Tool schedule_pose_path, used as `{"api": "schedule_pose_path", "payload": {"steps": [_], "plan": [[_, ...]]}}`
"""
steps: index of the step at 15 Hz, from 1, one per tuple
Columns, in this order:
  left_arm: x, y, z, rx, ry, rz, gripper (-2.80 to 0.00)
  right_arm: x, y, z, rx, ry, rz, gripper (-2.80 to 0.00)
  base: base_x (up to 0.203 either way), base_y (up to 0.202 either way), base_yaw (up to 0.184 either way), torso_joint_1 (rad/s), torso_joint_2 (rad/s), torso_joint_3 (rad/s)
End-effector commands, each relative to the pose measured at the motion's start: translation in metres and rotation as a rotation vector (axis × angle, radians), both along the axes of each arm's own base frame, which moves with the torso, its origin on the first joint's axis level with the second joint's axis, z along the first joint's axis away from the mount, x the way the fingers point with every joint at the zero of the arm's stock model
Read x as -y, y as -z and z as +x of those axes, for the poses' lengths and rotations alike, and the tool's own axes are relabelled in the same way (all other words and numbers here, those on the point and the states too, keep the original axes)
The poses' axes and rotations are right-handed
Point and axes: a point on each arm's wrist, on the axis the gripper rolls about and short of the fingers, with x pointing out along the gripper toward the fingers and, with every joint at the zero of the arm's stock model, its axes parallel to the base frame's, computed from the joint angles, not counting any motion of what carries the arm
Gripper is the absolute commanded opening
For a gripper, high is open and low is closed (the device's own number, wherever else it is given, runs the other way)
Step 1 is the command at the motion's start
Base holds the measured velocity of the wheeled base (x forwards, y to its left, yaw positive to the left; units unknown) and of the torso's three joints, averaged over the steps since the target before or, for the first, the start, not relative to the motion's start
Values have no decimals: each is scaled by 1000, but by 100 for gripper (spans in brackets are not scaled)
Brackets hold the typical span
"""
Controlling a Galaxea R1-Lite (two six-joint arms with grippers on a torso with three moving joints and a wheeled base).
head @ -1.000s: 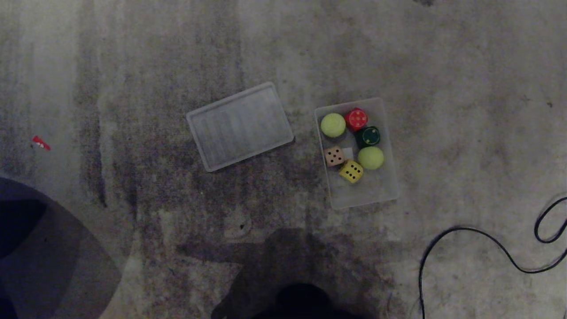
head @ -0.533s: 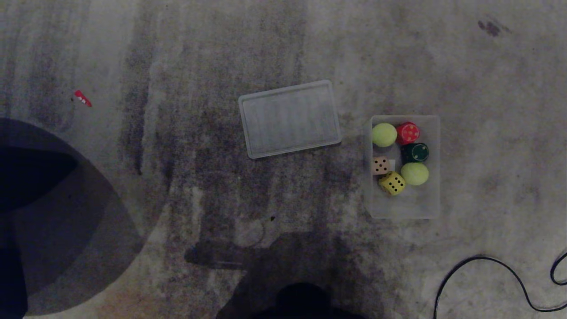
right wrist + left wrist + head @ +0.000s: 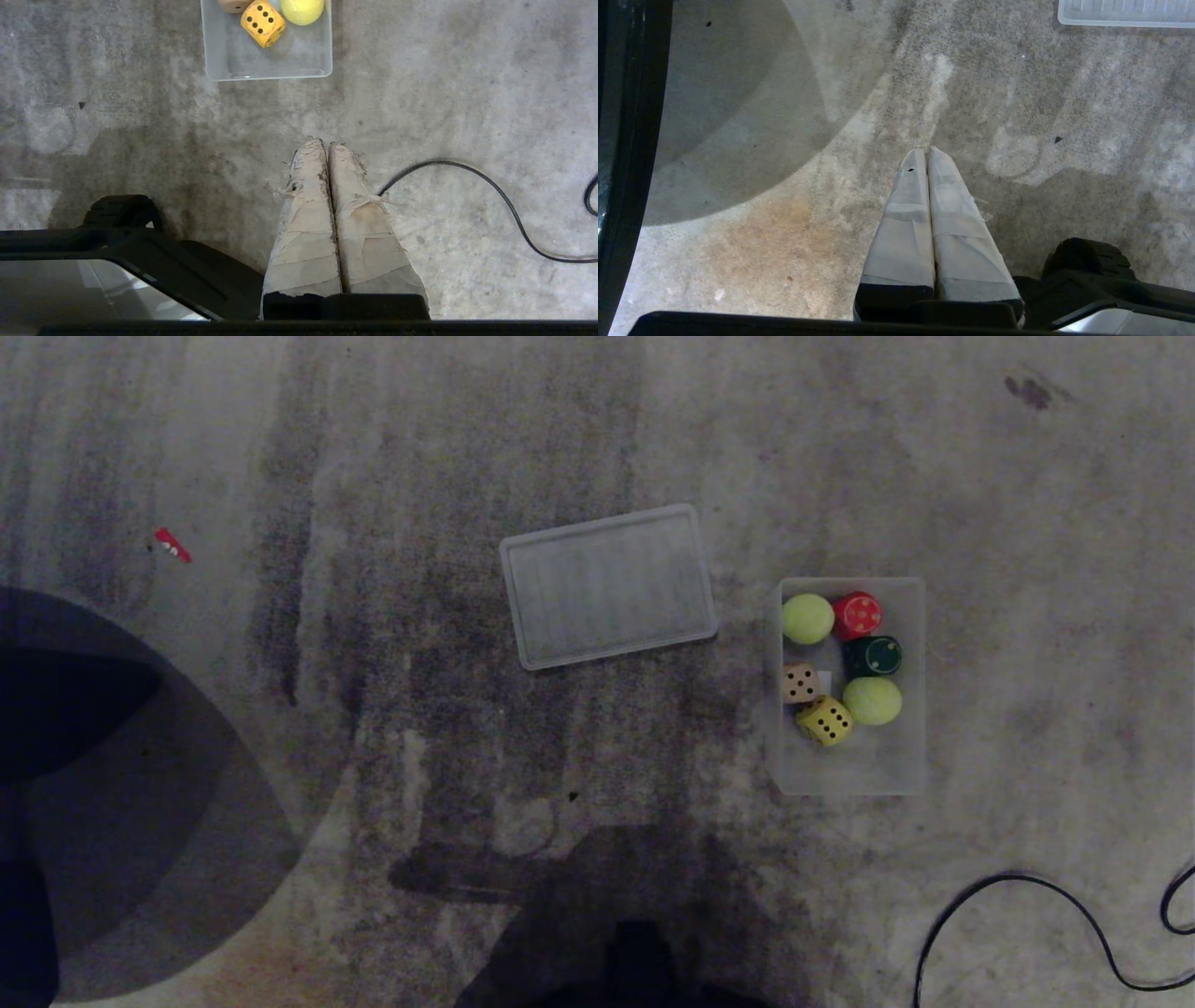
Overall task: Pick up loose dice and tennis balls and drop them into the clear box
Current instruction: Close the lid
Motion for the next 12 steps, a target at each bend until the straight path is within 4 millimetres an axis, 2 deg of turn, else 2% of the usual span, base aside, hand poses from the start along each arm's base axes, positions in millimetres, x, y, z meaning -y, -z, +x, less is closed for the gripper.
{"api": "schedule_pose_path", "payload": {"steps": [1,10,12], "plan": [[0,0,0,0,-1,-1,-280,0,0,0,-3,0,0,-280,0,0,0,0,0,0],[0,0,0,0,-1,-1,-280,0,0,0,-3,0,0,-280,0,0,0,0,0,0],[0,0,0,0,0,-1,-280,0,0,0,-3,0,0,-280,2,-17,94,3,4,-2]]}}
